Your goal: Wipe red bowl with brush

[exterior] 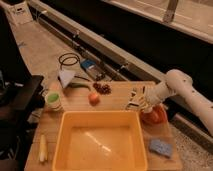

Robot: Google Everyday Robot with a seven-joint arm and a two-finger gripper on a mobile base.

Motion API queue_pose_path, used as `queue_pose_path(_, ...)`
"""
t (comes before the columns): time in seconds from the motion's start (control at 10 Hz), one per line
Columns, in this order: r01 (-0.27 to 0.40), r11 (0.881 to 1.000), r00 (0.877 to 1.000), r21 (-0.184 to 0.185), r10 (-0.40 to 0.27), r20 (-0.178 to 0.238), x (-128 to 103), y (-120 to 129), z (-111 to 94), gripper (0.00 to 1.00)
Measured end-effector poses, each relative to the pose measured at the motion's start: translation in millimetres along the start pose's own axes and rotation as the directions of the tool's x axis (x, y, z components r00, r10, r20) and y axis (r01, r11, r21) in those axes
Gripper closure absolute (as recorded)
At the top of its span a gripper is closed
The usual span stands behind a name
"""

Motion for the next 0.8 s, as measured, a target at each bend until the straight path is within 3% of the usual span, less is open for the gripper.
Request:
queue_pose_path(0.2,-0.022,1.000,1.000,-0.010,0.022,-0.012,0.9,14.9,1.4,1.00)
queue_pose_path(0.5,-0.071,0.997,0.996,0.003,0.071,-0.049,29.1,24.1,-19.9,1.00)
queue_pose_path(0.8,-0.074,0.997,0.995,0.012,0.074,-0.072,43.5,13.5,-32.3,1.00)
